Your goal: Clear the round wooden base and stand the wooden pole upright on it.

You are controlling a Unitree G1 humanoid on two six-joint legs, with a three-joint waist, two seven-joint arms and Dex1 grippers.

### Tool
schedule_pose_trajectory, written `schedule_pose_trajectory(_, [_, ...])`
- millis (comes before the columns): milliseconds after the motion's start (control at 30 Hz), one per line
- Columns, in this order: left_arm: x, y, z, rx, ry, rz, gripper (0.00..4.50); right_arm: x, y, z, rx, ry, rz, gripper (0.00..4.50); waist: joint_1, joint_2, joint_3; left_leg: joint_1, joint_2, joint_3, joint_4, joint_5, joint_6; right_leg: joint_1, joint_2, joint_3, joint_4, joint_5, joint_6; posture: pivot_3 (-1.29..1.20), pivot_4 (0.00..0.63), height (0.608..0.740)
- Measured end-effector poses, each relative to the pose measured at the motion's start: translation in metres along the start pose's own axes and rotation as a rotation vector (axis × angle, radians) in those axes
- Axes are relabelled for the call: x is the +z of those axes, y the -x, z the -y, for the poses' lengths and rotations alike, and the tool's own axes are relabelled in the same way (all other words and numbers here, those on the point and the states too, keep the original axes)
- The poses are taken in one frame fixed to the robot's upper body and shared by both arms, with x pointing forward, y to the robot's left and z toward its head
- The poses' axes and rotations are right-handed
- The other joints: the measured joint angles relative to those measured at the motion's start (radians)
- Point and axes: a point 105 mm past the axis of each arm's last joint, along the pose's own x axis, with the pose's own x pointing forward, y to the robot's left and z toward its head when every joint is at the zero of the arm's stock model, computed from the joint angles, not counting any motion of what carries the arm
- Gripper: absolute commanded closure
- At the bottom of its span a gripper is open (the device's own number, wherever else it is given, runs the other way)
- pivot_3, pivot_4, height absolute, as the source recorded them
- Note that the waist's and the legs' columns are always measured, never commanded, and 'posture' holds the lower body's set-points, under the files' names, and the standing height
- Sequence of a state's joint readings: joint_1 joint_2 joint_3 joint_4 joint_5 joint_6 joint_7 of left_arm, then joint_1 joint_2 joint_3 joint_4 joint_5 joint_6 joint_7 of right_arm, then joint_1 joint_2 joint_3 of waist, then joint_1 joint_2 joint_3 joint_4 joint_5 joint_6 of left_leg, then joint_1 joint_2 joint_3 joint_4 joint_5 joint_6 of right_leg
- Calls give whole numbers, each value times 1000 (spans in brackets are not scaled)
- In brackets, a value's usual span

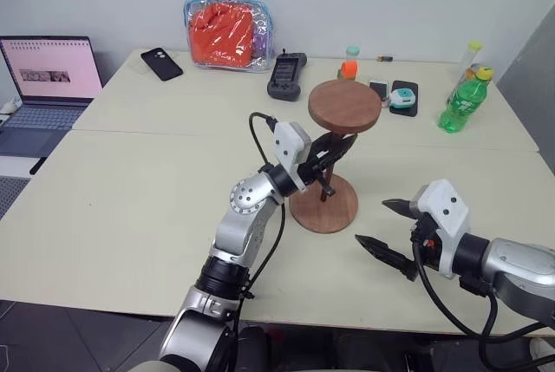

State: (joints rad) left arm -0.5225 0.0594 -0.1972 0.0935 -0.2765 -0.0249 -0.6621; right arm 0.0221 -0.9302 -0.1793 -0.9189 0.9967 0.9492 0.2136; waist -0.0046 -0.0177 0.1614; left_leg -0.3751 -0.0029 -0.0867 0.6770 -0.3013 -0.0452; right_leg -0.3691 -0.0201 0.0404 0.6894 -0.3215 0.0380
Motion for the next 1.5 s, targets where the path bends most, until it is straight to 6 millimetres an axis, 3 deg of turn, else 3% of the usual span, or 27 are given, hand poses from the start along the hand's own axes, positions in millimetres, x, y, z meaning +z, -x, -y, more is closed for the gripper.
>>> schedule_pose_trajectory(333, [-3, -1, -1, 10, -19, -36, 4224, 1, 0, 0, -3, 3, 2, 0, 0, -1, -5, 2, 0, 0, -1, 0, 0, 2, 0, 0, -1, 0, 0, 0, 150, 740])
schedule_pose_trajectory(500, [-7, 1, -2, 24, -9, -52, 4224, 1, -1, 0, -2, 2, 2, 0, -1, -3, -6, 16, 0, 0, -9, 0, 0, 18, 0, 0, -9, 0, 1, 0, 150, 740])
schedule_pose_trajectory(767, [-8, 2, -4, 39, -7, -62, 4224, 1, -1, 1, -6, 3, 2, 0, -4, -5, -9, 20, 0, 1, -12, 0, 0, 18, 0, 1, -10, 0, 1, 0, 150, 740])
schedule_pose_trajectory(833, [-8, 2, -4, 39, -7, -62, 3522, 1, -1, 1, -7, 6, 5, 0, -4, -5, -9, 20, 0, 1, -12, 0, 0, 18, 0, 1, -10, 0, 1, 0, 150, 740])
schedule_pose_trajectory(867, [-12, 4, -6, 43, -17, -91, 3375, 2, -1, 1, -8, 9, 7, 0, -4, -5, -9, 20, 0, 1, -12, 0, 0, 18, 0, 1, -10, 0, 1, 0, 150, 740])
schedule_pose_trajectory(967, [-57, 33, -12, 87, 38, -280, 2724, 3, -1, 1, -7, 12, 9, 0, -9, -2, -5, 16, 0, 3, -14, 0, 0, 13, 0, 1, -10, 0, 1, 0, 150, 740])
schedule_pose_trajectory(1033, [-69, 42, -8, 74, 64, -326, 2338, 3, -1, 1, -6, 12, 9, 0, -5, -4, -4, 4, 0, 2, -12, 0, 0, 1, 0, 0, -9, 0, 1, 0, 150, 740])
schedule_pose_trajectory(1133, [-62, 36, -1, 21, 47, -305, 2338, 3, -1, 1, -5, 13, 10, 0, 7, -4, -4, -6, 2, -1, -10, 2, -4, -6, -2, -1, -10, 0, 1, 0, 150, 740])
schedule_pose_trajectory(1500, [-58, 37, 9, -104, -8, -320, 2338, 3, -1, 2, -12, 19, 8, 0, 5, -4, -4, -5, -1, 0, -11, 0, 0, -5, -3, -1, -10, 0, 1, 0, 150, 740])
